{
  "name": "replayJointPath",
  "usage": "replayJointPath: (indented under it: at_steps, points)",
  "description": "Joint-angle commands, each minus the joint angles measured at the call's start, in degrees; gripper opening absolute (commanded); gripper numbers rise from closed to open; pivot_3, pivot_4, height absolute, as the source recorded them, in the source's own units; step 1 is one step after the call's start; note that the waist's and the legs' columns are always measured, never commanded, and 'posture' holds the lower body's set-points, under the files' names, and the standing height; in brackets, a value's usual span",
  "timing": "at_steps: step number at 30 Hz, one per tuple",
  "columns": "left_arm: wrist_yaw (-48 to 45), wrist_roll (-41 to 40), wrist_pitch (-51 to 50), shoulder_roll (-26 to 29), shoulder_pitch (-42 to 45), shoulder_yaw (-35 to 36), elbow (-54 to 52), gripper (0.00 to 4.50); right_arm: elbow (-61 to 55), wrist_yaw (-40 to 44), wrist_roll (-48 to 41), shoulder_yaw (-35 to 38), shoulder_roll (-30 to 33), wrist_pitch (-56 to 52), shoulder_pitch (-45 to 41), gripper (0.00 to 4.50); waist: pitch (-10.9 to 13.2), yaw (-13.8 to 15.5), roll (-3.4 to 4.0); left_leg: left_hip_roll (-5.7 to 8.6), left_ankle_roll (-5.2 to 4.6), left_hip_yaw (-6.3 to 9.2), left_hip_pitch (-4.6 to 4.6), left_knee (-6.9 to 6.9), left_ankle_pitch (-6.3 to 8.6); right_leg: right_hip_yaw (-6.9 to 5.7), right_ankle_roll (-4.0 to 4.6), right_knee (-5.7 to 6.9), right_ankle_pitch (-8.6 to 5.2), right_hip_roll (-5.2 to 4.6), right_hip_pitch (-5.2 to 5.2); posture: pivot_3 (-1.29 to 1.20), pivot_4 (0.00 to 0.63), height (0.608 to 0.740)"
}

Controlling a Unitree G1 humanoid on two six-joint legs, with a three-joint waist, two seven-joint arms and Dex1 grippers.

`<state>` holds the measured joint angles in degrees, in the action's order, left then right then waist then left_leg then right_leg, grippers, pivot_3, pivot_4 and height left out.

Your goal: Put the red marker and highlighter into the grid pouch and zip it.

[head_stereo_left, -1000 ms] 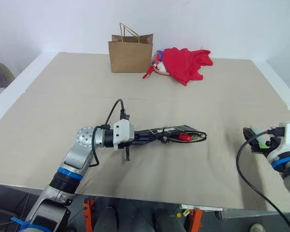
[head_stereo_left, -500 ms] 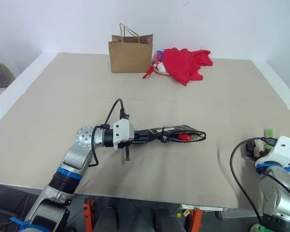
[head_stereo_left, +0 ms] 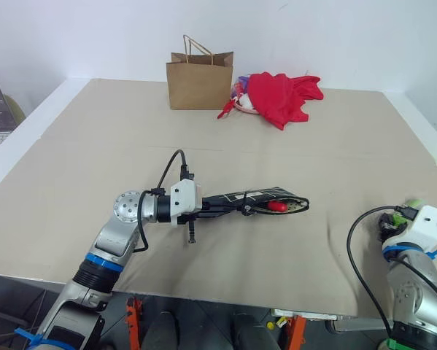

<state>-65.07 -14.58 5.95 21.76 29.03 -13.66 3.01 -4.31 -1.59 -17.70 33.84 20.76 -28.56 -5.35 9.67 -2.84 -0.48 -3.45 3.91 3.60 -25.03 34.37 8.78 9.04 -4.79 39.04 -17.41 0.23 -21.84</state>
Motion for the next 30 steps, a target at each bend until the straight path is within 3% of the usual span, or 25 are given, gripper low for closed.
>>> replayJointPath:
  at_steps: [1, 13, 19, 26, 30]
  points:
    - [0.6, -0.42, 0.25, 0.14, -0.07, 0.53, -2.47, 0.0, -1.36, -0.63, 0.46, 0.99, 0.98, 0.17, 0.59, 0.7, 0.0, 0.0, 0.0, 0.0, 0.0, 0.0, 0.0, 0.0, 0.0, 0.0, 0.0, 0.0, 0.0, 0.0, 0.0, 0.0, 0.15, 0.74]
    - [0.09, -0.46, 0.42, 0.35, -0.18, 0.47, -2.28, 0.0, -5.42, 6.12, 2.24, -3.29, 5.57, 2.21, 2.49, 0.69, 0.0, -0.05, 0.01, 0.0, 0.0, 0.0, 0.0, -0.03, 0.0, 0.01, 0.01, 0.0, -0.01, 0.0, -0.03, 0.0, 0.15, 0.74]
    - [-0.82, -0.73, 0.38, 0.86, 0.04, 0.67, -1.93, 0.0, -14.19, 23.0, -3.41, -5.77, 14.4, 4.0, 3.06, 0.69, 0.02, -0.27, 0.07, 0.0, -0.01, -0.01, 0.01, -0.02, 0.0, 0.02, 0.0, 0.0, -0.02, 0.01, -0.04, 0.0, 0.15, 0.74]
    - [-2.2, -1.14, 0.79, 1.13, 0.87, 0.86, -0.94, 0.0, -17.12, 52.05, -20.23, -1.87, 30.33, 1.17, 2.58, 0.69, 0.05, -0.19, 0.02, 0.01, -0.02, -0.01, -0.01, -0.01, 0.01, 0.01, -0.04, -0.01, -0.04, -0.02, -0.01, 0.0, 0.15, 0.74]
    - [-2.67, -1.75, 0.36, 1.14, 1.25, 1.12, -0.54, 0.0, -18.41, 61.71, -27.05, -0.3, 37.71, -4.39, 4.09, 0.69, 0.08, 0.02, -0.04, 0.05, -0.05, 0.0, -0.02, 0.0, 0.03, -0.01, -0.06, -0.03, -0.06, -0.06, 0.01, 0.0, 0.15, 0.74]
